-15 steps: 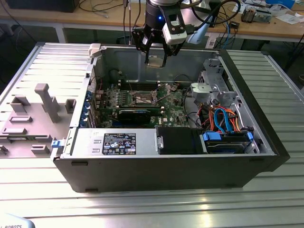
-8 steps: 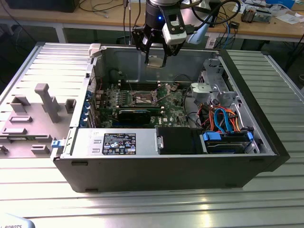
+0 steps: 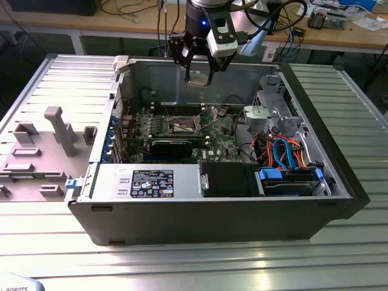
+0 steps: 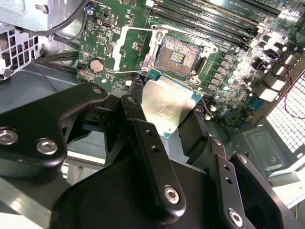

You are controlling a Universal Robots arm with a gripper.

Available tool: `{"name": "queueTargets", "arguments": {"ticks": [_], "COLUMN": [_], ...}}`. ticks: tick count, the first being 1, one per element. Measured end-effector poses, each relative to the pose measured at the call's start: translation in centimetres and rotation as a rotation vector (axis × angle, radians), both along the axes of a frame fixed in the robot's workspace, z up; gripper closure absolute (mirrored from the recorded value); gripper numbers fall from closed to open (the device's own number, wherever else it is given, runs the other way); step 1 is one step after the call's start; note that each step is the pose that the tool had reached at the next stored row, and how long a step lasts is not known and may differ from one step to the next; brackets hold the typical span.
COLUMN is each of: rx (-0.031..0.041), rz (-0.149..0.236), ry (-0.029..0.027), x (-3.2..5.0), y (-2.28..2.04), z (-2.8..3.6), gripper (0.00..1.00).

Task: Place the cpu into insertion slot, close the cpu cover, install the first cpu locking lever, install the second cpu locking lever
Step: 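Place the cpu into insertion slot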

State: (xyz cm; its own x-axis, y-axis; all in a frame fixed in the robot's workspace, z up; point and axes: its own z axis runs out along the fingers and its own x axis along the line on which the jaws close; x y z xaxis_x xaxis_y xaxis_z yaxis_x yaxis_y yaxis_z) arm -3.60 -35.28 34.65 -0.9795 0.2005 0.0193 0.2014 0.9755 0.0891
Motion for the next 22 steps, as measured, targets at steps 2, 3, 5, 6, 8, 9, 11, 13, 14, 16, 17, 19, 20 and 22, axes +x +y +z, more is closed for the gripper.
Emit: {"name": "queueTargets", "arguments": {"ticks": [2, 3, 5, 6, 8, 9, 11, 13, 14, 16, 17, 19, 20, 22], "rx": [0.0, 0.0, 0.0, 0.0, 0.0, 0.0, 0.0, 0.0, 0.0, 0.0, 0.0, 0.0, 0.0, 0.0], "rz": [-0.002, -0.003, -0.006, -0.006, -0.008, -0.009, -0.011, -0.012, -0.013, -0.014, -0.015, -0.016, -0.016, -0.018], "ry": [0.0, 0.0, 0.0, 0.0, 0.0, 0.0, 0.0, 0.0, 0.0, 0.0, 0.0, 0.0, 0.0, 0.0], "x": [0.0, 0.0, 0.0, 0.0, 0.0, 0.0, 0.0, 0.0, 0.0, 0.0, 0.0, 0.0, 0.0, 0.0], "y": [0.0, 0.0, 0.0, 0.0, 0.0, 0.0, 0.0, 0.0, 0.0, 0.0, 0.0, 0.0, 0.0, 0.0], "z": [0.0, 0.0, 0.0, 0.0, 0.0, 0.0, -0.01, -0.01, -0.01, -0.01, -0.01, -0.01, -0.01, -0.01], "gripper": [0.46, 0.46, 0.46, 0.46, 0.46, 0.46, 0.46, 0.46, 0.46, 0.46, 0.46, 0.46, 0.46, 0.46]}}
